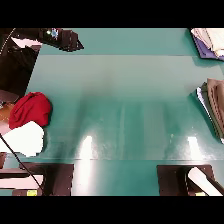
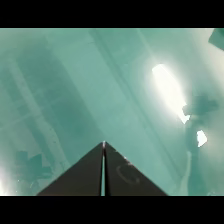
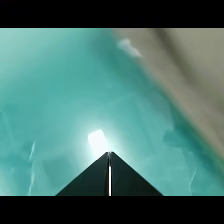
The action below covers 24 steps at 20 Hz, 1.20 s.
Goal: Fold the shirts.
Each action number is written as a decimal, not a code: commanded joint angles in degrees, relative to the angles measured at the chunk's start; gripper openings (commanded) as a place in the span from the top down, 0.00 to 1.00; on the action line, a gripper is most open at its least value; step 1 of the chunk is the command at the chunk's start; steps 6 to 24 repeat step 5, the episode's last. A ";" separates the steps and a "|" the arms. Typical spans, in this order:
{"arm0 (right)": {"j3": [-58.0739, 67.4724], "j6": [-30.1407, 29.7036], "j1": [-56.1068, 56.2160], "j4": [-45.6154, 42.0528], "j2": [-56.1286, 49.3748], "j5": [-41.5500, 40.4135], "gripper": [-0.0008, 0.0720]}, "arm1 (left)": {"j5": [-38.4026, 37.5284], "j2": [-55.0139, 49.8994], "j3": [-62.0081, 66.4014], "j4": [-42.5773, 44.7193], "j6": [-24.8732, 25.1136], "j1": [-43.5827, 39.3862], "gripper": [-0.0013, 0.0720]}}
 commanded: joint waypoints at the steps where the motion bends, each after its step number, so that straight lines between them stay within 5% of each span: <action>1: 0.00 -0.44 8.92 0.96 0.00 -0.92 0.96 | 0.04 0.04 -0.02 0.00 0.00 0.00 0.94; 24: 0.00 -0.44 10.71 0.96 0.00 -1.01 0.96 | 0.04 0.04 -0.02 0.00 0.00 0.00 0.94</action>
